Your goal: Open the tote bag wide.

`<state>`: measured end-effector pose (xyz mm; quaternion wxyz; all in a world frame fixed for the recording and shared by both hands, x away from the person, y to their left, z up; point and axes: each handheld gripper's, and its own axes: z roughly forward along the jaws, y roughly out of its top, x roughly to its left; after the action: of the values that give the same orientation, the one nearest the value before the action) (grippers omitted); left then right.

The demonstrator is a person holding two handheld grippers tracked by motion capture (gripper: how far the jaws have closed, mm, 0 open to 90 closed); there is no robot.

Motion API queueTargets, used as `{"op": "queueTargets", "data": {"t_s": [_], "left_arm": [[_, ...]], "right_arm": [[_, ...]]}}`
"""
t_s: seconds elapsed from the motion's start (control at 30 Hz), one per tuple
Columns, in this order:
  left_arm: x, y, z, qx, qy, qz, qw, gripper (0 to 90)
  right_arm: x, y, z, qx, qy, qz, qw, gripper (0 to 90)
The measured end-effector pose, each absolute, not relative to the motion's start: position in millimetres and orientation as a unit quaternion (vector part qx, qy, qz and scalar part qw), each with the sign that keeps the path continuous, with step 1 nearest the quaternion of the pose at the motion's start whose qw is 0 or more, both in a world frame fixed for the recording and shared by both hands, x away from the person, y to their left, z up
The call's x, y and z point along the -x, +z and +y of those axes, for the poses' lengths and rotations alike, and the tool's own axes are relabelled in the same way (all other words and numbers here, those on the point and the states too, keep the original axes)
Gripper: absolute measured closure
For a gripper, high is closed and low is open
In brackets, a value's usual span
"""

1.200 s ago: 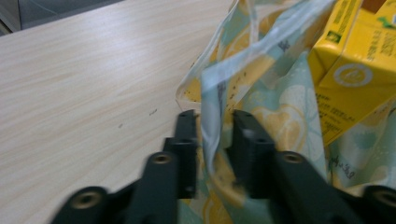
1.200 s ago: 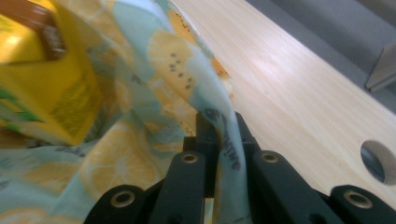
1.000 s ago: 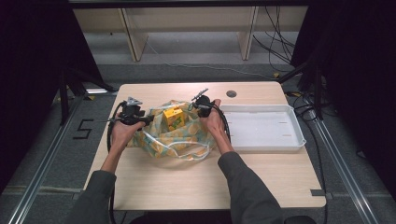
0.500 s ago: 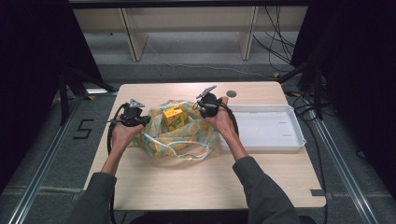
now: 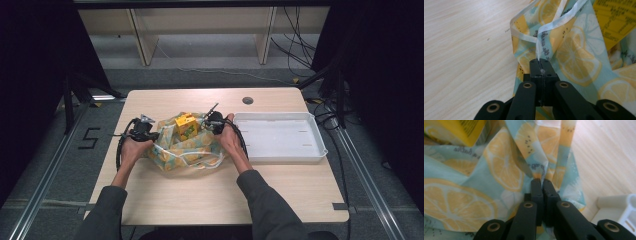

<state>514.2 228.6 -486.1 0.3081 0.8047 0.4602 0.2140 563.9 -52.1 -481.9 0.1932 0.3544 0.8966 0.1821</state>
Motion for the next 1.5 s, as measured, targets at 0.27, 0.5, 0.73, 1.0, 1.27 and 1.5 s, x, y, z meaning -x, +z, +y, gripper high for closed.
{"op": "queueTargets", "data": {"t_s": [0.27,0.5,0.73,1.0,1.27,1.5], "left_arm": [[-513,-491,230,-0.803,0.215,0.465,0.304,81.7],[-498,-464,246,-0.777,0.243,0.475,0.334,55.4],[-469,-436,250,-0.746,0.236,0.48,0.396,37.1],[-423,-418,247,-0.751,0.222,0.456,0.424,32.5],[-383,-430,233,-0.747,0.208,0.46,0.433,26.6],[-358,-443,221,-0.739,0.205,0.459,0.448,22.8]], "right_arm": [[-561,-486,-50,-0.361,0.177,0.896,0.191,80.0],[-558,-463,-66,-0.396,0.245,0.864,0.194,49.3],[-546,-426,-79,-0.393,0.34,0.834,0.185,38.7],[-534,-409,-73,-0.372,0.387,0.829,0.159,36.2],[-529,-409,-61,-0.355,0.395,0.836,0.14,32.7],[-530,-414,-55,-0.336,0.386,0.849,0.133,31.5]]}}
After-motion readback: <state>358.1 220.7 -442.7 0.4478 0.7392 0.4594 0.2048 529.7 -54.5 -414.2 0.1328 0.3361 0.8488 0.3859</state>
